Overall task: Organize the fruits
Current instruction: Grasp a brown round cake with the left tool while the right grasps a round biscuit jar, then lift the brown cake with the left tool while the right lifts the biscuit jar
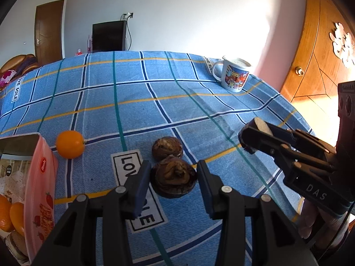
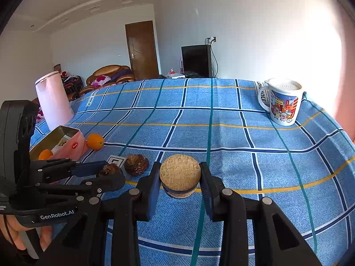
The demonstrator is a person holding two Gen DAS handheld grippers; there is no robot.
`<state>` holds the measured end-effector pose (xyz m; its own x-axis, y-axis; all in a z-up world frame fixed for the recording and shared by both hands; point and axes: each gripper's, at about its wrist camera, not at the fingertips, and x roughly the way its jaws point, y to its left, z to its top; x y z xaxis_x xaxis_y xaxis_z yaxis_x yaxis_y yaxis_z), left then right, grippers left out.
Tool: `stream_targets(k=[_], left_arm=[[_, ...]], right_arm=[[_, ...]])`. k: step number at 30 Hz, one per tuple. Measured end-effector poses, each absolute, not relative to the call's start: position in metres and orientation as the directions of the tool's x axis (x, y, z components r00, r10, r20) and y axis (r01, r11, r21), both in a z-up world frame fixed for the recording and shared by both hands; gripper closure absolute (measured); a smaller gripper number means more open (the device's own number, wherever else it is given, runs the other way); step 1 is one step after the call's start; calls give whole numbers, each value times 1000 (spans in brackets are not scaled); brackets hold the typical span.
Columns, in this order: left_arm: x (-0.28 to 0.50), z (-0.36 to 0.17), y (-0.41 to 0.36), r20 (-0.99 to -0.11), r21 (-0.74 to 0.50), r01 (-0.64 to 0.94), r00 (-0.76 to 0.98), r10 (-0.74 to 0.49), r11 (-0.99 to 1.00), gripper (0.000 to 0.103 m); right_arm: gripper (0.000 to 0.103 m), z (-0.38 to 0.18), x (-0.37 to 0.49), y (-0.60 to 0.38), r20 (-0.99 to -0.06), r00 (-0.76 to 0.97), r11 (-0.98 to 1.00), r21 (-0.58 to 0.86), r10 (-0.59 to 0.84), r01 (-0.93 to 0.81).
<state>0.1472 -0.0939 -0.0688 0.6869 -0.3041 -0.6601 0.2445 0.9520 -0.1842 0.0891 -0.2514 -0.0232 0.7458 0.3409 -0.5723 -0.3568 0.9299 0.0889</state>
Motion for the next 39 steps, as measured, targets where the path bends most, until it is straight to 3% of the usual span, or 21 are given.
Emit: stream_targets(k=[39], left_arm=[[108,-43,-96,-477,-49,204,855,-203,978,59]], right_arm=[[67,-8,61,-256,-417,806,901,87,421,-425]])
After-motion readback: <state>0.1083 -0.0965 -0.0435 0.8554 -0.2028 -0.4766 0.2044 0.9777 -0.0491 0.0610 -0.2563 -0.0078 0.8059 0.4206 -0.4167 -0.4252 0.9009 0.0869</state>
